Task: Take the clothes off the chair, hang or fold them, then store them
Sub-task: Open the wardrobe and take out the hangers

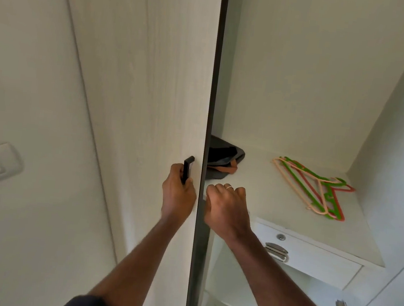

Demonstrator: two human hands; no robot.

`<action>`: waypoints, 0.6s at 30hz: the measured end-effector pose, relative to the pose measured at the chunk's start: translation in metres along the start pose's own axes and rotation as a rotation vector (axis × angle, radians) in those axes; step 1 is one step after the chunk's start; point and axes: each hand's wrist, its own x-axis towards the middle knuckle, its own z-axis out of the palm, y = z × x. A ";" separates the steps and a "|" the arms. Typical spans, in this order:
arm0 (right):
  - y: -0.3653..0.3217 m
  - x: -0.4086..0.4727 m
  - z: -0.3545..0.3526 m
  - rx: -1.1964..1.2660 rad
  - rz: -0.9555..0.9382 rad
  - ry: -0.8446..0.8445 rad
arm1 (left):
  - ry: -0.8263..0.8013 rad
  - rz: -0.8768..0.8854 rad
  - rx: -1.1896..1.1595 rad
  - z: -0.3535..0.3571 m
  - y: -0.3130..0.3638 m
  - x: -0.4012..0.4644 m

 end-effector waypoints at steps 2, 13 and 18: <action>-0.013 -0.001 0.004 0.057 -0.033 0.036 | 0.052 0.042 0.005 -0.026 -0.008 -0.018; -0.162 0.027 0.021 0.149 -0.241 -0.080 | 0.222 0.332 0.230 -0.196 -0.053 -0.078; -0.236 0.038 0.029 0.174 -0.303 -0.078 | 0.305 0.648 0.559 -0.252 -0.076 -0.074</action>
